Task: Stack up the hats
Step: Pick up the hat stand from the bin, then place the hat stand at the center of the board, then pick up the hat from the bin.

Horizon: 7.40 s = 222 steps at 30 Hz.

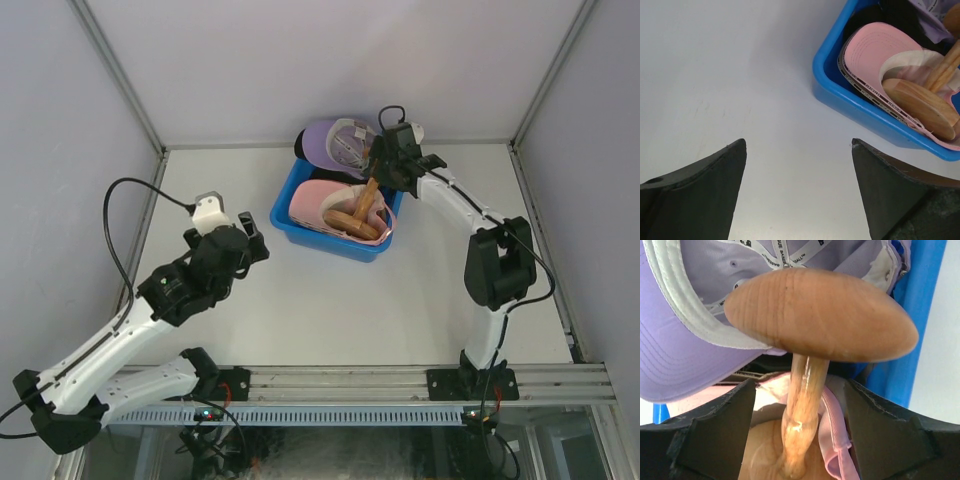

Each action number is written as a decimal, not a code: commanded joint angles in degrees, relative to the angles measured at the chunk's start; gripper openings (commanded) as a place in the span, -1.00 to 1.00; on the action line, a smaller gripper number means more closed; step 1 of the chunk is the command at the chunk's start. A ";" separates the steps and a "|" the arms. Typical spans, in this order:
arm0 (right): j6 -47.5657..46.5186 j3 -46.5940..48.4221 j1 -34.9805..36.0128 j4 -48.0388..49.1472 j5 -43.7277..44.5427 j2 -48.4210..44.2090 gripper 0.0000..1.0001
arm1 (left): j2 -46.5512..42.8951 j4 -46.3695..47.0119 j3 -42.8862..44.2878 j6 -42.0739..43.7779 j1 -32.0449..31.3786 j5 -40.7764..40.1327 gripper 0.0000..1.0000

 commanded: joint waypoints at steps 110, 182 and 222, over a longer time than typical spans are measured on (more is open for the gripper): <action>-32.50 -34.80 54.67 63.72 29.92 -7.40 0.07 | -21.21 -30.84 8.78 -35.05 -0.10 -12.13 0.89; -35.52 51.52 16.44 -13.53 5.56 28.03 0.31 | -5.62 -2.11 8.06 -10.85 22.83 25.81 0.99; -48.11 43.67 19.70 -4.98 24.80 20.56 -1.00 | -7.86 1.31 3.56 -10.05 30.22 33.51 0.99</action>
